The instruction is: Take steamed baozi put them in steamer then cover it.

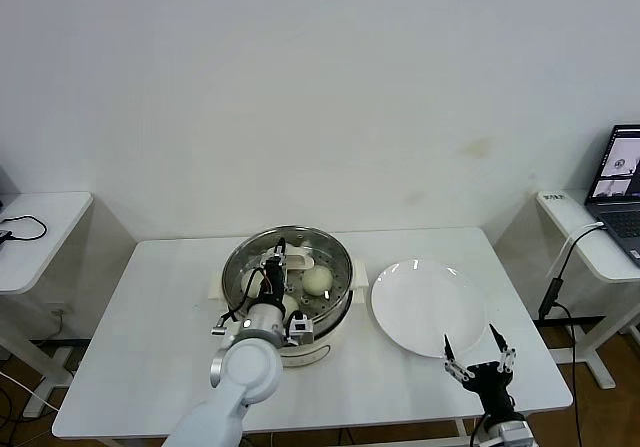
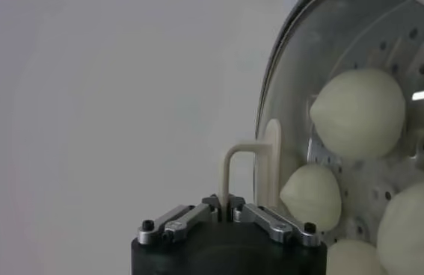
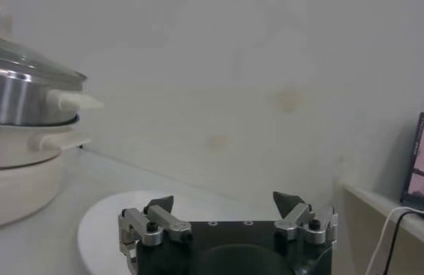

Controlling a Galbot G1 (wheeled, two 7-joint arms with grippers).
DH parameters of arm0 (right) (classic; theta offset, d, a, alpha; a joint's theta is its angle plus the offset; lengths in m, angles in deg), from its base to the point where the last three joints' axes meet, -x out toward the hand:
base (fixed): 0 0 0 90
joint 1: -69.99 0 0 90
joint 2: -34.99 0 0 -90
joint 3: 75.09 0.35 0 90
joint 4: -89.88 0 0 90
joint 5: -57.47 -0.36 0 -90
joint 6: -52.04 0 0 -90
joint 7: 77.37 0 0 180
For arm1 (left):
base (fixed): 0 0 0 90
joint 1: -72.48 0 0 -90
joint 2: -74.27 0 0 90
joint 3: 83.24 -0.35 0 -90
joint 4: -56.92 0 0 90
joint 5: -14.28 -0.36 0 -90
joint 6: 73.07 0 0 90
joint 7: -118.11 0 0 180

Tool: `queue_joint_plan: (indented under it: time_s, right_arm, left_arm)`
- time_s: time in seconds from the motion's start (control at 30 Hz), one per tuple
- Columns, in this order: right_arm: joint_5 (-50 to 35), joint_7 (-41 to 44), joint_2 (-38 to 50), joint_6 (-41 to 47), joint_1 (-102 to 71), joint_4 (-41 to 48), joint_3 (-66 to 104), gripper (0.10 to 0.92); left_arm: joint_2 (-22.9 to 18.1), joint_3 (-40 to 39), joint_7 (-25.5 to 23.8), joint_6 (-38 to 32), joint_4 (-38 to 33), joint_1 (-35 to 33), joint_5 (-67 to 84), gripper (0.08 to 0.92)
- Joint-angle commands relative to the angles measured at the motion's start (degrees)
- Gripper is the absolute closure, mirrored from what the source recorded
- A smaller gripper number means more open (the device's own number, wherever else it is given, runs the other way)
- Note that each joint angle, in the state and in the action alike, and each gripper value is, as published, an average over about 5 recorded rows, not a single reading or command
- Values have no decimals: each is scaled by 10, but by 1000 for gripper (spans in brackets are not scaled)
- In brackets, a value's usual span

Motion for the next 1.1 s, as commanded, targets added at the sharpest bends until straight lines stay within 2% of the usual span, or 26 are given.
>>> queue_joint_plan:
  time_s: [0.03, 0.3, 0.5, 0.67, 1.0, 1.1]
  right_arm:
    - [1, 1, 0, -1, -2, -2, 0, 203]
    - [3, 2, -1, -1, -3, -4, -3, 203]
    - [5, 2, -1, -1, -5, -6, -4, 202]
    - [3, 2, 2, -2, -8, -5, 0, 203]
    - [3, 1, 2, -2, -10, 1, 0, 203]
    - [3, 1, 1, -2, -11, 1, -1, 202]
  left_arm:
    - [-2, 0, 0, -1, -3, -4, 0, 855]
    - [-4, 3, 6, -2, -18, -13, 6, 843]
    - [10, 14, 9, -6, -56, -49, 6, 695]
    - [40, 31, 26, -23, -115, -106, 28, 522]
    - [78, 125, 146, -114, -252, -279, 175, 246]
    - [72, 168, 211, -158, -271, -328, 298, 192]
